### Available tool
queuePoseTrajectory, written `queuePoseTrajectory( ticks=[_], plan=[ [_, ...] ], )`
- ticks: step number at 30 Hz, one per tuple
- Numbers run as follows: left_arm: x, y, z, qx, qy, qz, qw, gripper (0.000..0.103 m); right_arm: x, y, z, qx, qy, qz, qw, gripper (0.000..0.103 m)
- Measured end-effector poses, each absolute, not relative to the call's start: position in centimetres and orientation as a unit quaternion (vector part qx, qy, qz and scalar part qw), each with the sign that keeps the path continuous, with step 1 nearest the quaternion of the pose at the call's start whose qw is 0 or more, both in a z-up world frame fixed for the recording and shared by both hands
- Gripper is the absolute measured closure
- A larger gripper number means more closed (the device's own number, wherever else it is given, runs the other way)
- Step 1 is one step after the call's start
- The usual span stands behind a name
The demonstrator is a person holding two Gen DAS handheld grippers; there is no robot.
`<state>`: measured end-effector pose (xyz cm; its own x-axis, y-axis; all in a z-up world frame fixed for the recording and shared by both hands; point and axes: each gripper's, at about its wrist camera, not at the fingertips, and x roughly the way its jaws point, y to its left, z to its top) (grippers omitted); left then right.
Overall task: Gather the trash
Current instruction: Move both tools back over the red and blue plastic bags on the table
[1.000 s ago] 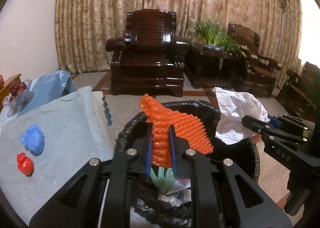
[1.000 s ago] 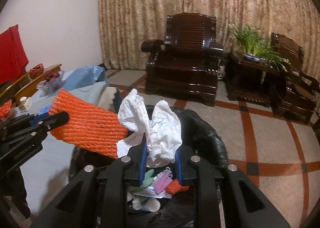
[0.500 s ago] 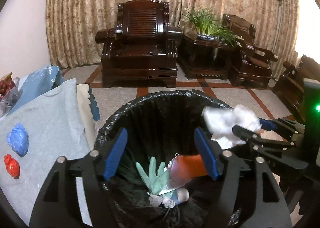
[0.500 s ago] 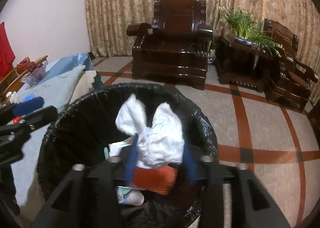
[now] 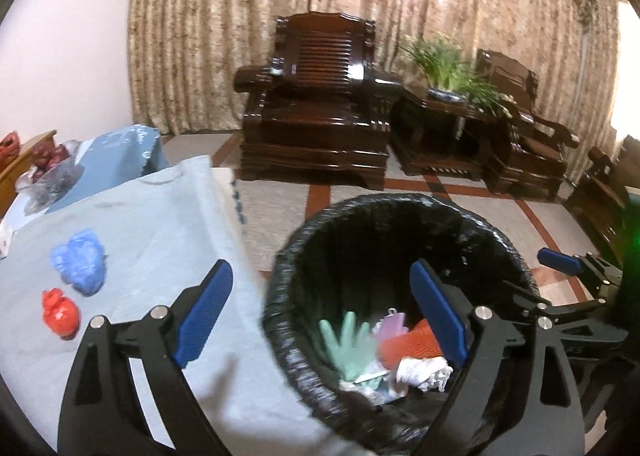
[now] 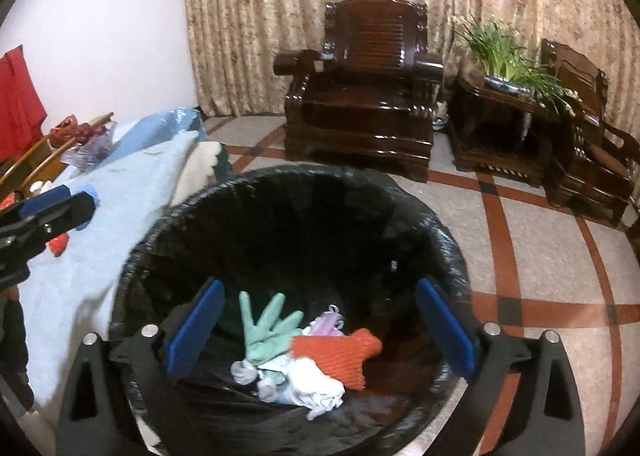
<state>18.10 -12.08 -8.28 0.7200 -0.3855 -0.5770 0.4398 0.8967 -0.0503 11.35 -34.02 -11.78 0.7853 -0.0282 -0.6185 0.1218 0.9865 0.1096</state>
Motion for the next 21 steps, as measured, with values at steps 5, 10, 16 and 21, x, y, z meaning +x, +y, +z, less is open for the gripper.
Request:
queuePoseTrajectory(
  ticks=[5, 10, 16, 21],
  plan=[
    [17.6, -7.8, -7.4, 0.033, 0.292, -0.186, 0.938, 0.014, 11.9, -30.8, -10.3, 0.060, 0.312, -0.011, 0.948, 0.006],
    [17.4, -2.3, -6.5, 0.018, 0.282, -0.134, 0.950, 0.014, 13.4, -26.2, -8.5, 0.042, 0.296, 0.034, 0.954, 0.006],
    [17.4, 4.0, -6.0, 0.009, 0.276, -0.069, 0.959, 0.013, 15.5, -21.0, -7.4, 0.028, 0.281, 0.080, 0.956, 0.006],
    [17.7, 8.9, -6.1, -0.007, 0.279, -0.021, 0.960, 0.013, 17.4, -16.5, -7.4, 0.013, 0.282, 0.115, 0.952, 0.006]
  ],
)
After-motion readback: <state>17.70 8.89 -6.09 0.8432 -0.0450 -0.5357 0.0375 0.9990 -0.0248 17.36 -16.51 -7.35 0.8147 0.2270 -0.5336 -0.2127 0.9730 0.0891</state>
